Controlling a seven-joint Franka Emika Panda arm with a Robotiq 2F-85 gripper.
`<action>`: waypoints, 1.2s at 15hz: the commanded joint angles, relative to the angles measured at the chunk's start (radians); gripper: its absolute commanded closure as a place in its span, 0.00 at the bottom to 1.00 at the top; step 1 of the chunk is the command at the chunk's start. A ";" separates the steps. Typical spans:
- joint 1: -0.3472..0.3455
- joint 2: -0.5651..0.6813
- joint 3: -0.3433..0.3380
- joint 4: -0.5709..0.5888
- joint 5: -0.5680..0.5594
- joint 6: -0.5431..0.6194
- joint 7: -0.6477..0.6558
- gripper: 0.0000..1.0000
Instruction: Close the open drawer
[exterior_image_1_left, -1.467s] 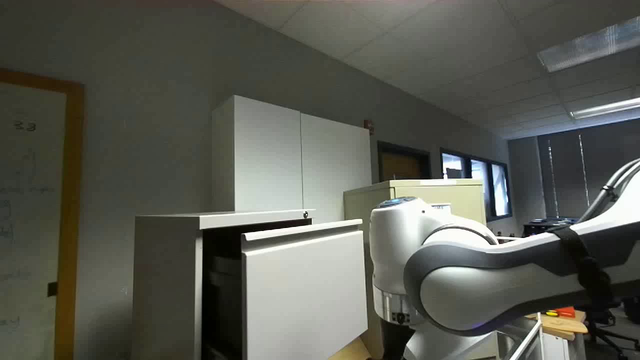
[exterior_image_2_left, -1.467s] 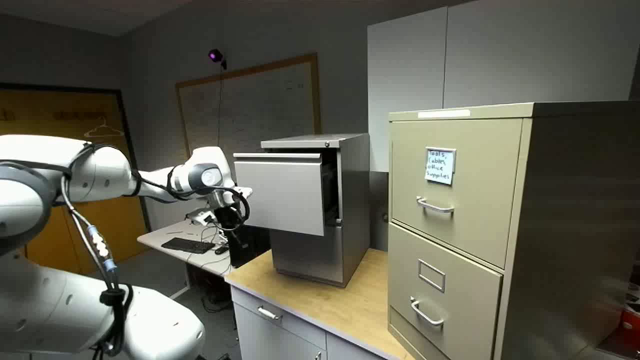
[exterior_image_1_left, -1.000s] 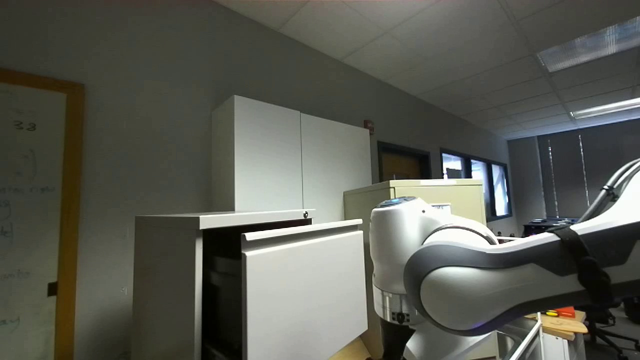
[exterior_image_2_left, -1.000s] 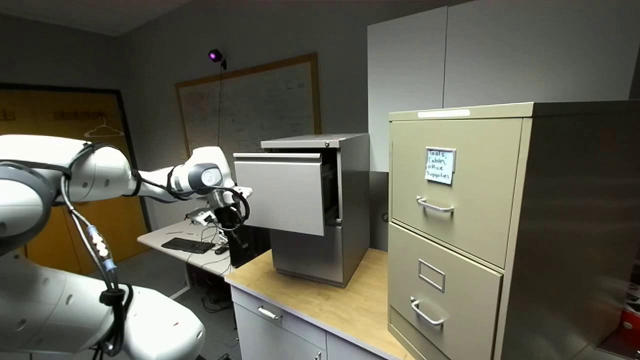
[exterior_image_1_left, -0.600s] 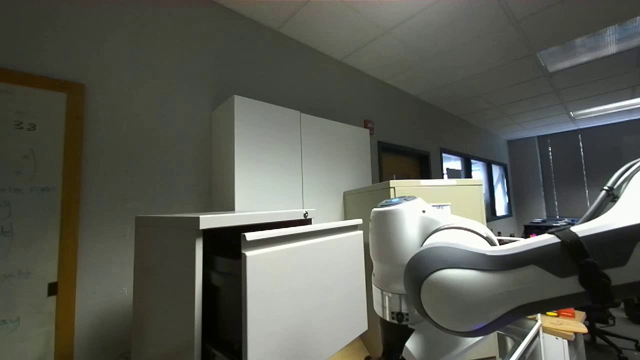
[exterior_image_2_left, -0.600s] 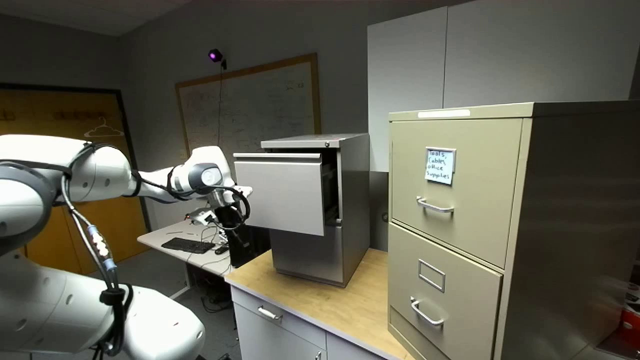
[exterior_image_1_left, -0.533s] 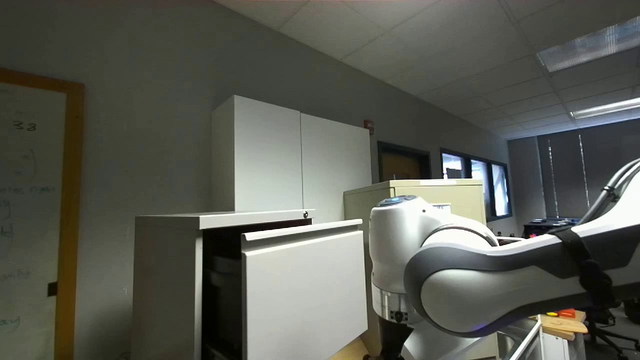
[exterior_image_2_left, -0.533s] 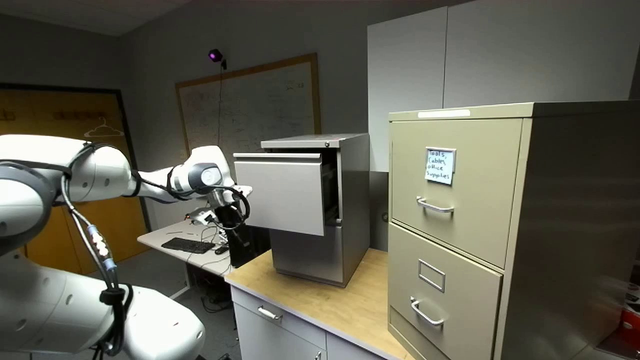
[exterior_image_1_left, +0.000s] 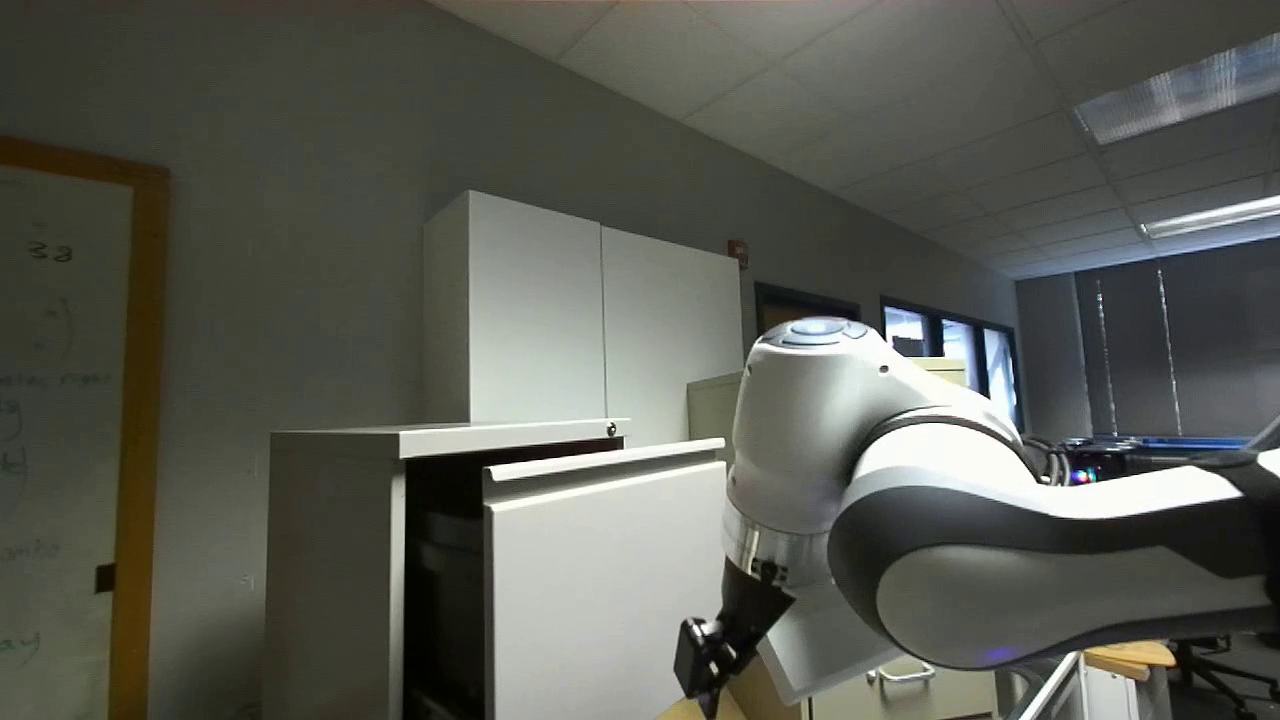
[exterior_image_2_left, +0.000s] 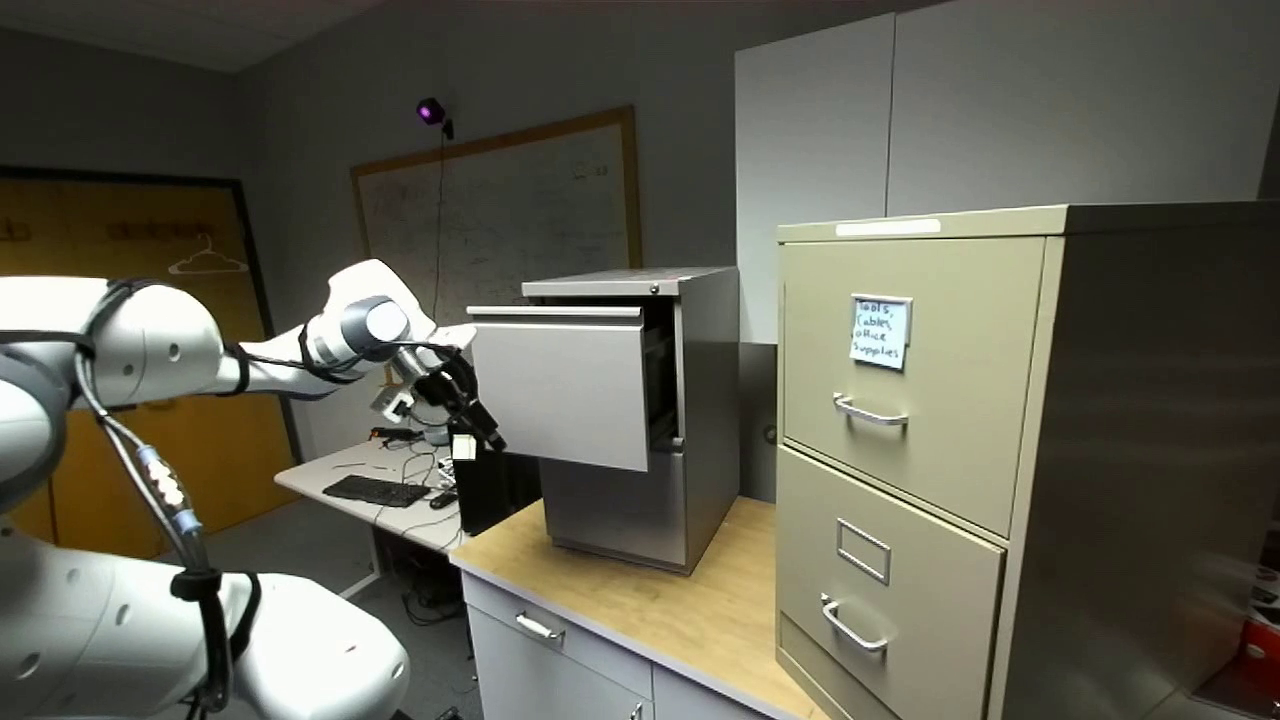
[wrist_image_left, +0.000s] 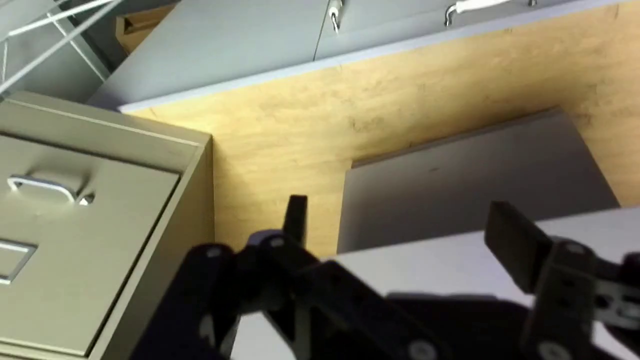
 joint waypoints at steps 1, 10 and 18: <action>-0.032 -0.061 0.036 0.046 -0.082 0.056 0.069 0.32; -0.049 -0.121 0.026 0.062 -0.132 0.457 0.025 0.99; -0.047 0.019 -0.046 0.114 0.001 0.691 -0.064 1.00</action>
